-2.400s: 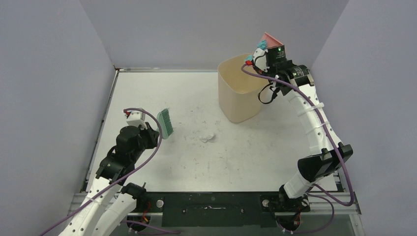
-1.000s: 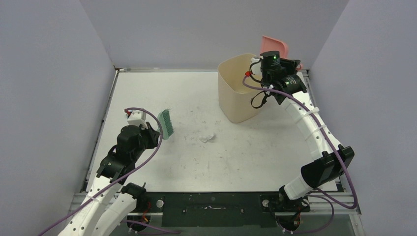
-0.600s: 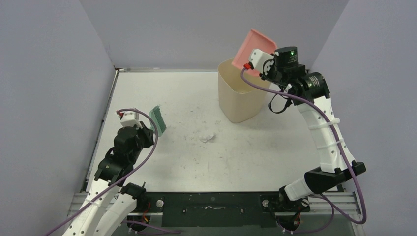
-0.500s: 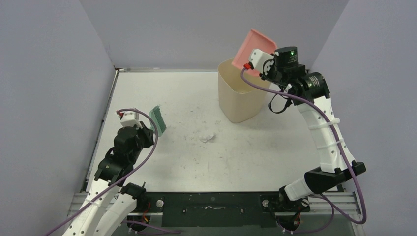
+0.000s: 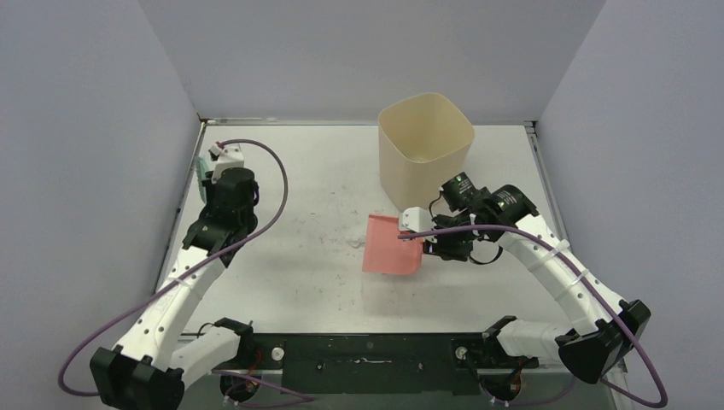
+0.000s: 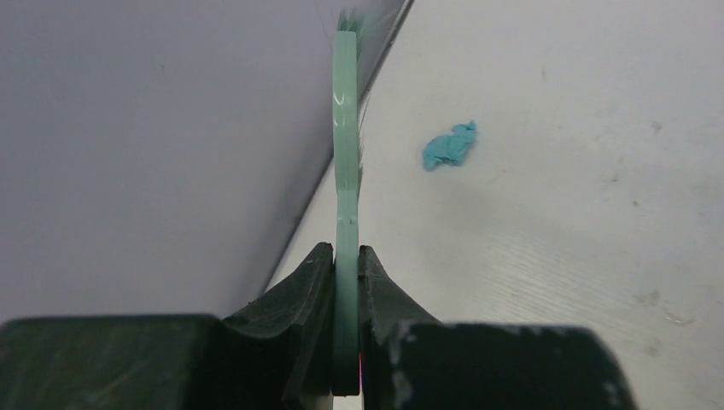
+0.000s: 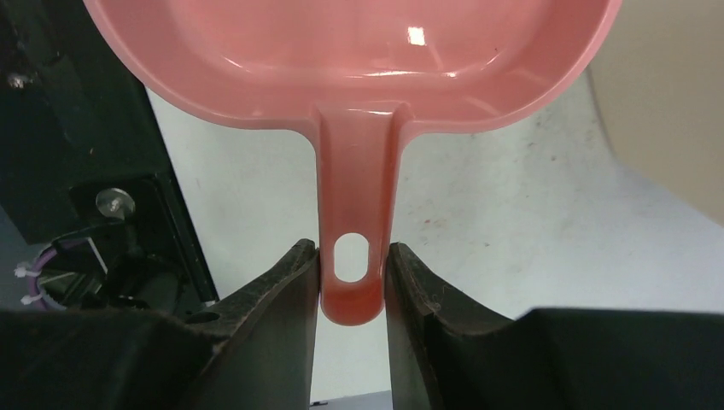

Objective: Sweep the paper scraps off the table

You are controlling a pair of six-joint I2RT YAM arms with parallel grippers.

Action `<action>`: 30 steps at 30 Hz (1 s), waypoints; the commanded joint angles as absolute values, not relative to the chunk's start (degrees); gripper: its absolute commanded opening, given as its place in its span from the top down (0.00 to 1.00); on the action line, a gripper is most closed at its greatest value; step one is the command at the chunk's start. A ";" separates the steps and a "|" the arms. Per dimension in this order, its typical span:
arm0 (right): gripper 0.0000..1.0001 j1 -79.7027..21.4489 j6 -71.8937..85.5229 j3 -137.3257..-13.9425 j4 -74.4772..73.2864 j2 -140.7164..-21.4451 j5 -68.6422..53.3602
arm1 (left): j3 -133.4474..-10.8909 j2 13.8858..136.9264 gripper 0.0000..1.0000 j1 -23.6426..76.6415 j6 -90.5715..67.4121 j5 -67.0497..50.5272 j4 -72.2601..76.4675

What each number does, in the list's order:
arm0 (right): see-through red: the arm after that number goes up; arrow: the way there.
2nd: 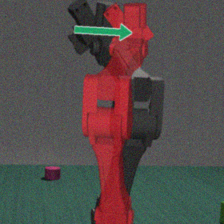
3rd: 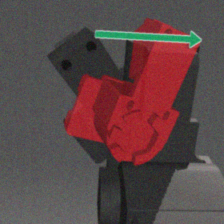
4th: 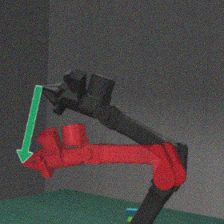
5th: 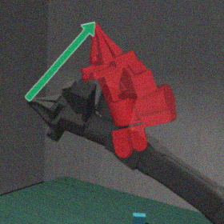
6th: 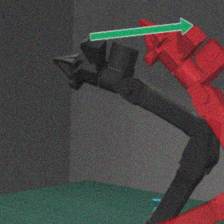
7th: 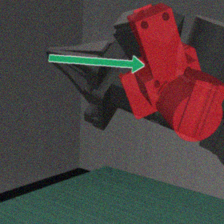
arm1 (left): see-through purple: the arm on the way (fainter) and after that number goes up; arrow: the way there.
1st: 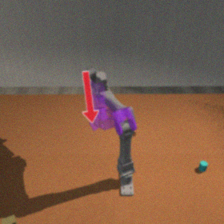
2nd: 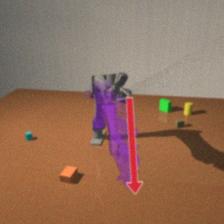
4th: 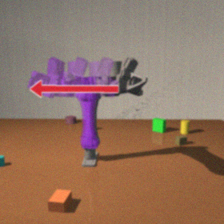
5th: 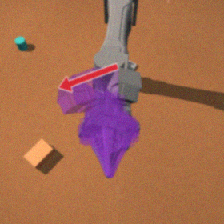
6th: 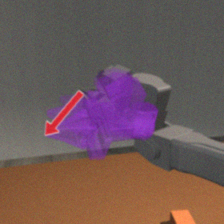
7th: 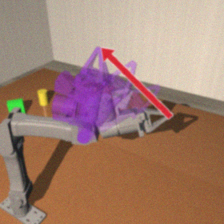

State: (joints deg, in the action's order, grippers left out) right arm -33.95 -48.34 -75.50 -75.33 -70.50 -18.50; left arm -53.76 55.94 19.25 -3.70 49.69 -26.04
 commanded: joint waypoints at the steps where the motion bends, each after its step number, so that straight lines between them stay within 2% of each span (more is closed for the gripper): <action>1: 0.95 -34.10 -49.71 -70.43 -75.46 -66.09 -14.82 | -61.93 65.12 1.00 18.55 10.19 54.59 -22.10; 7: 0.95 -34.13 -49.60 -64.30 -75.69 -62.11 -7.85 | -71.13 80.56 1.00 17.34 14.13 51.25 -29.31; 16: 0.95 -32.49 -49.33 -58.68 -76.44 -55.81 -5.25 | -80.10 101.82 1.00 14.20 11.14 43.83 -37.52; 21: 0.95 -31.47 -48.26 -56.10 -76.02 -54.57 -0.29 | -81.59 103.70 1.00 14.75 8.92 33.03 -40.38; 30: 0.95 -30.87 -45.15 -49.67 -70.48 -57.92 5.16 | -81.57 97.65 1.00 20.94 8.90 11.44 -45.07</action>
